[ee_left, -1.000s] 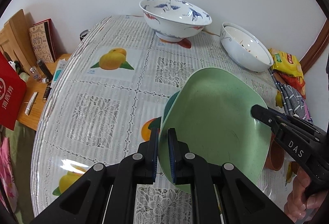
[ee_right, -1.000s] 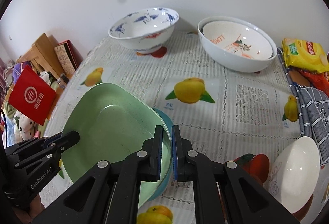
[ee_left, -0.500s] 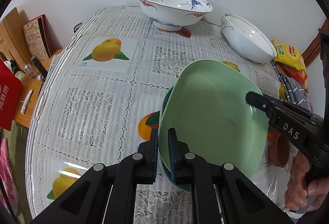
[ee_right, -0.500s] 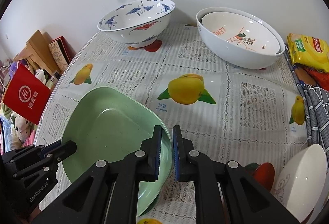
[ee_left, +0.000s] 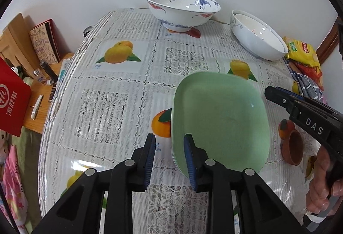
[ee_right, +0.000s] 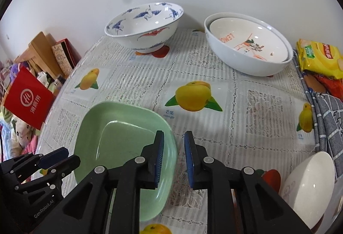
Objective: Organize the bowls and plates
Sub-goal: 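Lower the green plate onto the blue plate and open both tools, then withdraw both tools from the plate stack, then close the left tool on a brown clay bowl rim while the right tool grips another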
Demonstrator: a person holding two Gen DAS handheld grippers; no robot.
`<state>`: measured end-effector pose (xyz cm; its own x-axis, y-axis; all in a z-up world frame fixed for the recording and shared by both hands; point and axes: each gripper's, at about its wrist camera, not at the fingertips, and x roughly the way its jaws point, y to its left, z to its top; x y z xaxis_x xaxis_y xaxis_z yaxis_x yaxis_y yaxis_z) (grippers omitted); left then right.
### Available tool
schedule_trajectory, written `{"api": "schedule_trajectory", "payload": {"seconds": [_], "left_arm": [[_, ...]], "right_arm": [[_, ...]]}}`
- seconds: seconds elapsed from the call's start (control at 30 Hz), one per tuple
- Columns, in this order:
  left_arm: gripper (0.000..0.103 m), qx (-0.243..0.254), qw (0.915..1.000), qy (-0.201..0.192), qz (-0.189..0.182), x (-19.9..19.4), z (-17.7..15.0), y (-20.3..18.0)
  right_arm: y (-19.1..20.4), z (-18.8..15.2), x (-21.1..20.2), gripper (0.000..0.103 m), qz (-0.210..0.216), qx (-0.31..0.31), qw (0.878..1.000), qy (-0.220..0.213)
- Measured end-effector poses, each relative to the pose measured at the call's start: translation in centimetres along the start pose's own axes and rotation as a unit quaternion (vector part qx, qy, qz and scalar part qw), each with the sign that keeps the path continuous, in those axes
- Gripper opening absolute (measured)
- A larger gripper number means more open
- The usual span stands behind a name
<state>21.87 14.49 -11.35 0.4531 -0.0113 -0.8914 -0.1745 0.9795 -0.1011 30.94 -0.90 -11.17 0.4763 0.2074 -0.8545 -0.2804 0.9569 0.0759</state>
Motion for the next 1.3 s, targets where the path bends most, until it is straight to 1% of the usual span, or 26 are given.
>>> {"api": "schedule_trajectory", "payload": {"seconds": [0.1, 0.17, 0.2, 0.23, 0.3, 0.4, 0.5, 0.53, 0.63, 0.77, 0.83, 0.87, 0.97, 1.07, 1.2, 1.3], "left_arm": [[0.026, 0.003, 1.0000, -0.007, 0.003, -1.0, -0.2, -0.3], [0.026, 0.007, 0.9999, -0.013, 0.002, -1.9, -0.3, -0.8], [0.026, 0.010, 0.9998, -0.018, 0.001, -2.5, -0.4, -1.2], [0.026, 0.012, 0.9997, -0.021, 0.001, -2.9, -0.5, -1.5], [0.026, 0.021, 0.9993, -0.030, -0.002, -3.9, -0.8, -2.5], [0.030, 0.034, 0.9987, -0.038, -0.007, -5.0, -1.1, -4.2], [0.032, 0.050, 0.9976, -0.045, -0.017, -6.0, -1.6, -6.5], [0.033, 0.054, 0.9973, -0.046, -0.020, -6.2, -1.7, -7.2], [0.039, 0.070, 0.9960, -0.048, -0.028, -6.6, -2.2, -9.6], [0.044, 0.085, 0.9945, -0.047, -0.041, -6.7, -2.9, -12.5], [0.044, 0.095, 0.9934, -0.044, -0.048, -6.7, -3.3, -14.0], [0.044, 0.098, 0.9931, -0.042, -0.049, -6.6, -3.4, -14.5], [0.044, 0.106, 0.9925, -0.034, -0.052, -6.2, -3.9, -16.2], [0.044, 0.112, 0.9920, -0.027, -0.052, -5.5, -4.3, -17.5], [0.044, 0.116, 0.9918, -0.021, -0.048, -4.4, -4.6, -18.5], [0.044, 0.117, 0.9923, -0.015, -0.036, -3.5, -4.7, -19.0]], "right_arm": [[-0.5, -0.5, -1.8, 0.020, -0.003, 0.005, 1.000, -0.012], [-1.3, -1.0, -3.2, 0.026, -0.008, 0.013, 1.000, -0.019], [-1.7, -1.2, -3.9, 0.032, -0.009, 0.016, 1.000, -0.024], [-2.1, -1.5, -4.6, 0.037, -0.012, 0.019, 0.999, -0.030], [-3.5, -2.4, -6.5, 0.040, -0.028, 0.029, 0.998, -0.043], [-5.9, -4.0, -9.1, 0.043, -0.050, 0.044, 0.996, -0.060], [-8.8, -5.8, -11.9, 0.051, -0.072, 0.066, 0.992, -0.078], [-9.9, -6.6, -12.9, 0.052, -0.081, 0.073, 0.990, -0.084], [-12.5, -8.3, -14.9, 0.052, -0.107, 0.084, 0.987, -0.087], [-16.5, -11.3, -17.3, 0.053, -0.146, 0.109, 0.978, -0.096], [-18.1, -12.2, -17.9, 0.059, -0.149, 0.124, 0.976, -0.094], [-18.9, -12.8, -18.1, 0.060, -0.149, 0.133, 0.976, -0.091], [-21.3, -14.7, -18.1, 0.060, -0.149, 0.153, 0.974, -0.076], [-22.5, -16.0, -17.4, 0.060, -0.153, 0.159, 0.974, -0.059], [-23.6, -17.6, -16.5, 0.060, -0.147, 0.164, 0.974, -0.049], [-24.4, -18.3, -15.5, 0.060, -0.144, 0.176, 0.973, -0.044]]}}
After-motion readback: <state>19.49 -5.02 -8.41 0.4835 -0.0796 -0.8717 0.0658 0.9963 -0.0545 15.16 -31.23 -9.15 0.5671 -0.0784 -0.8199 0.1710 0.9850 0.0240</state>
